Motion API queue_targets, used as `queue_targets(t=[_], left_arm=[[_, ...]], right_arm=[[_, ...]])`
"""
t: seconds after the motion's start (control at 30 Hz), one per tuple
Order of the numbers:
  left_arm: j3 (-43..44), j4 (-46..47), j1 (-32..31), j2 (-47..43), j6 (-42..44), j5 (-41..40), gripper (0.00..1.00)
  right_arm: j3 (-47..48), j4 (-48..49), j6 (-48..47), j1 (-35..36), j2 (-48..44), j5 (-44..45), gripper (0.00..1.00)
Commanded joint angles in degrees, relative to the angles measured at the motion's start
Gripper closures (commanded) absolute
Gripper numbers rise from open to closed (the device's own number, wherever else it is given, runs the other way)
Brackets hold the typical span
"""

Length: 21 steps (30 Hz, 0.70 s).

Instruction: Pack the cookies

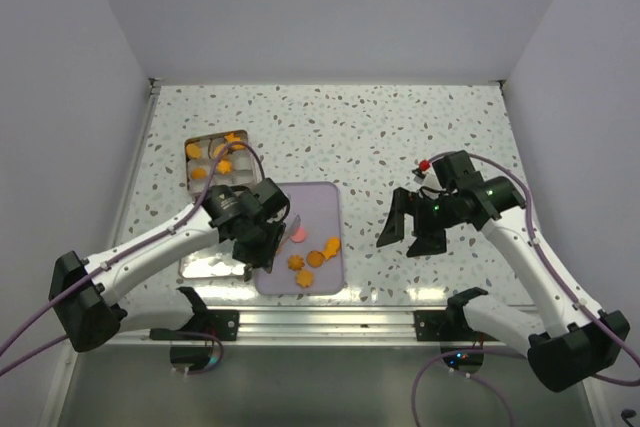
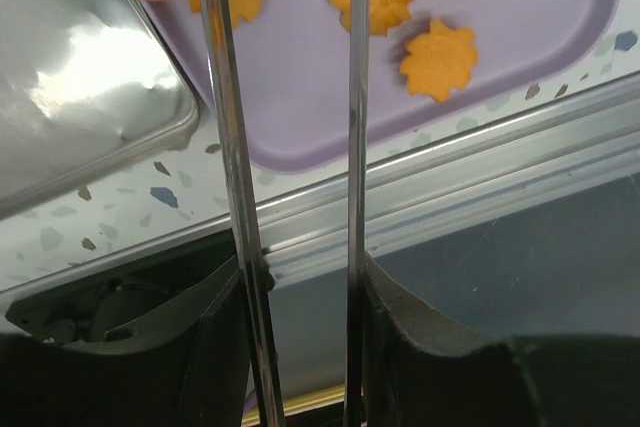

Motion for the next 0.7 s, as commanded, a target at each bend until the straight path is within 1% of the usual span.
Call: queue_targets(t=[0.0, 0.07, 0.23, 0.47, 0.67], left_arm=[[-2.11, 1.0, -4.03, -2.74, -7.15, 0.5, 0.55], [-2.55, 0.91, -6.05, -3.27, -8.99, 0.41, 0.55], [-3.26, 0.03, -8.95, -3.27, -10.5, 0.15, 0.55], [-2.64, -0.32, -11.15, -2.04, -11.55, -0.46, 0.55], [-1.59, -1.73, -12.3, 1.74, -11.2, -1.86, 0.54]], right_arm=[[-0.77, 0.97, 0.42, 0.17, -1.56, -0.45, 0.1], [-0.94, 0.88, 0.6, 0.17, -2.0, -0.45, 0.1], [-1.82, 0.97, 1.3, 0.17, -3.49, -0.37, 0.1], [-2.88, 0.97, 2.53, 0.17, -5.6, -0.28, 0.1], [-2.44, 0.71, 3.24, 0.17, -6.13, -0.02, 0.1]])
